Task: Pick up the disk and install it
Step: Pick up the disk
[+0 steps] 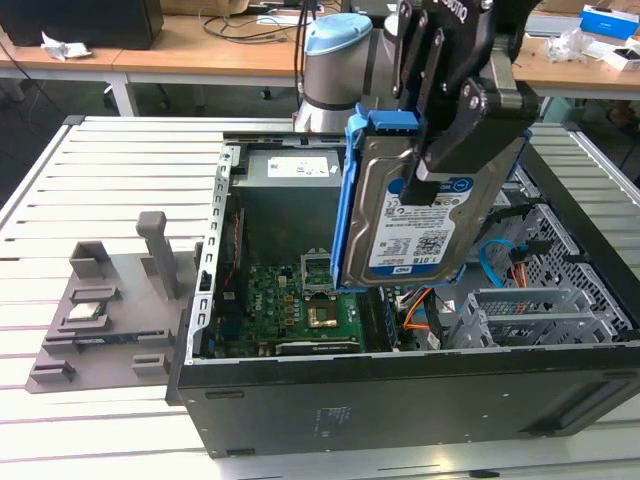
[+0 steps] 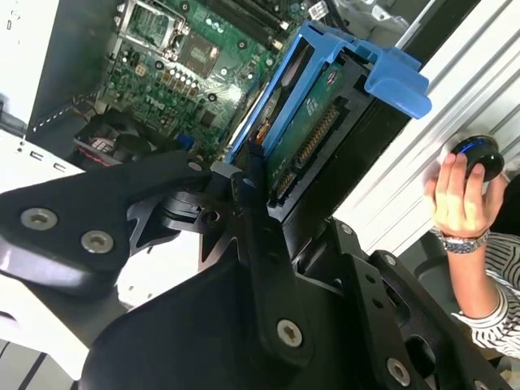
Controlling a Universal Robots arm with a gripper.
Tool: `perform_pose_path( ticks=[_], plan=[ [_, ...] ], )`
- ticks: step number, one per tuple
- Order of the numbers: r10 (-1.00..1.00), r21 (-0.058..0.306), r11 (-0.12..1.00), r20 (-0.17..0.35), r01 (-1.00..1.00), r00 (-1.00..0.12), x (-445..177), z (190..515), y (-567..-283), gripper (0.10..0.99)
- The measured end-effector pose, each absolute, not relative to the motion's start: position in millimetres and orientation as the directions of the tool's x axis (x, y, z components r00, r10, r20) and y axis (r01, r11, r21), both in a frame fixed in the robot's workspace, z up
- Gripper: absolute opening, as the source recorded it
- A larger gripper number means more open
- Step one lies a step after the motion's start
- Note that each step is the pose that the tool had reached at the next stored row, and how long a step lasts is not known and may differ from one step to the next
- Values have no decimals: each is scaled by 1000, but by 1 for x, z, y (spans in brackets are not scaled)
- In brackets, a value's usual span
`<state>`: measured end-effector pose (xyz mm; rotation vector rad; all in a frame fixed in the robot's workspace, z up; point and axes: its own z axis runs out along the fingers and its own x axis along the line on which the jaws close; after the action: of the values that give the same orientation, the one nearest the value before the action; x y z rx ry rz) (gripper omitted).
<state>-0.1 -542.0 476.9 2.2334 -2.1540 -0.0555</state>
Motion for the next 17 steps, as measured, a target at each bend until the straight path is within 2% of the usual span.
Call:
perform_pose_path(
  ticks=[17],
  plan=[
    [-999,56,-36,1,-998,36,55,476,-542,365]
  ],
)
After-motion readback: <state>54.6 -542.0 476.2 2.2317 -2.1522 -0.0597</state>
